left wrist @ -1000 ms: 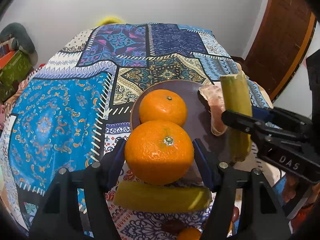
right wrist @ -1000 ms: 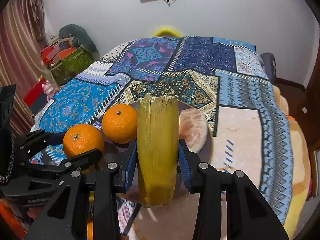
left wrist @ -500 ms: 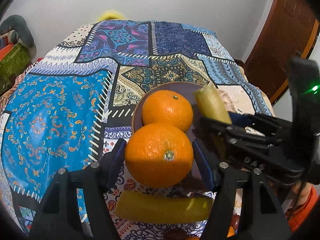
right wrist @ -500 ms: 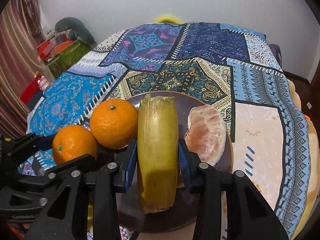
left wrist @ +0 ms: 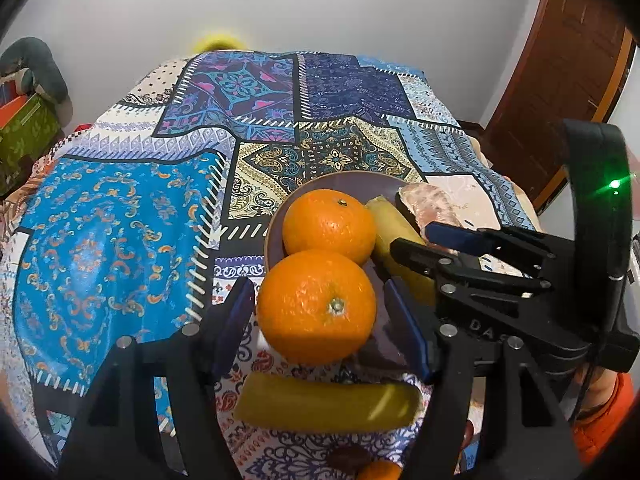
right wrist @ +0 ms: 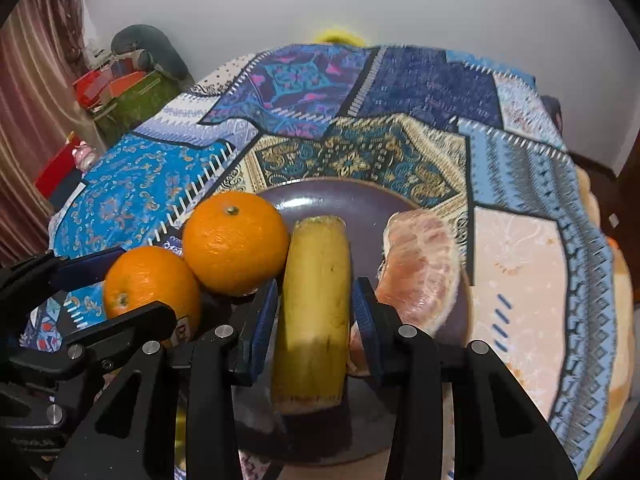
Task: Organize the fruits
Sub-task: 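Carry the orange with the left tool onto the plate while the right tool places the yellow fruit there, then grasp the second yellow-green cylindrical fruit with the right tool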
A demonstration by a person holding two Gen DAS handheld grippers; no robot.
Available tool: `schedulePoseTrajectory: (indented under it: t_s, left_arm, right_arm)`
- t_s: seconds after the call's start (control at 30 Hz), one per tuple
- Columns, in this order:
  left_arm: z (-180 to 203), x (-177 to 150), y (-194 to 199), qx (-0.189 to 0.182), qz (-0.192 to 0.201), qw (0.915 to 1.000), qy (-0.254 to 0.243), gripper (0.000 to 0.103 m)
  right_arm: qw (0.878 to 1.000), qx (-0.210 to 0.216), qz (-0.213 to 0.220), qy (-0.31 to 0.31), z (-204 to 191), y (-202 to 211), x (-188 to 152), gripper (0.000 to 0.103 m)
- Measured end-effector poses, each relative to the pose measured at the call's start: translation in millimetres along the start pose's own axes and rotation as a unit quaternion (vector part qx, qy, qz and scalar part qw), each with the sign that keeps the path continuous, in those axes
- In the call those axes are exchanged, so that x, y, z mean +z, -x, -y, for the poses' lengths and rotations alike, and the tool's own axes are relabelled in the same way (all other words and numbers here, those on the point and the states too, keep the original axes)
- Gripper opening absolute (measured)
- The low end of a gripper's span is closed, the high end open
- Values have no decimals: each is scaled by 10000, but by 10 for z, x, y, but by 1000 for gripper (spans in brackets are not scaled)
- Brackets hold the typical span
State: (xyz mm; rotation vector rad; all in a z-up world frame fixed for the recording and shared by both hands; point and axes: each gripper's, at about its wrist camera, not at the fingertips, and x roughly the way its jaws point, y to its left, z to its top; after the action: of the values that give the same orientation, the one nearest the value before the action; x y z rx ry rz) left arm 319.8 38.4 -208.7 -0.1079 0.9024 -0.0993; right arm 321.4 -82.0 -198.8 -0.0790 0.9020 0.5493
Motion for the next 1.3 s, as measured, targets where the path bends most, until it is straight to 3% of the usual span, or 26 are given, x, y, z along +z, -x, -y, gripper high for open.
schedulePoseTrajectory:
  t_s: [0.6,0.9,1.3]
  left_arm:
    - [-339,-481,688,451,59,9989,102,73]
    - [-703,-814,792,687,-127,9973,235,74]
    - [-1017,-996,690,623,-224,9970,410,74]
  right_arm:
    - [9986,148,47,510,-409,660,-336,36]
    - [9942,523,-270,902,-871,455,-464,36]
    - [9822,392,-847,1632,-1228,-46,-371,39]
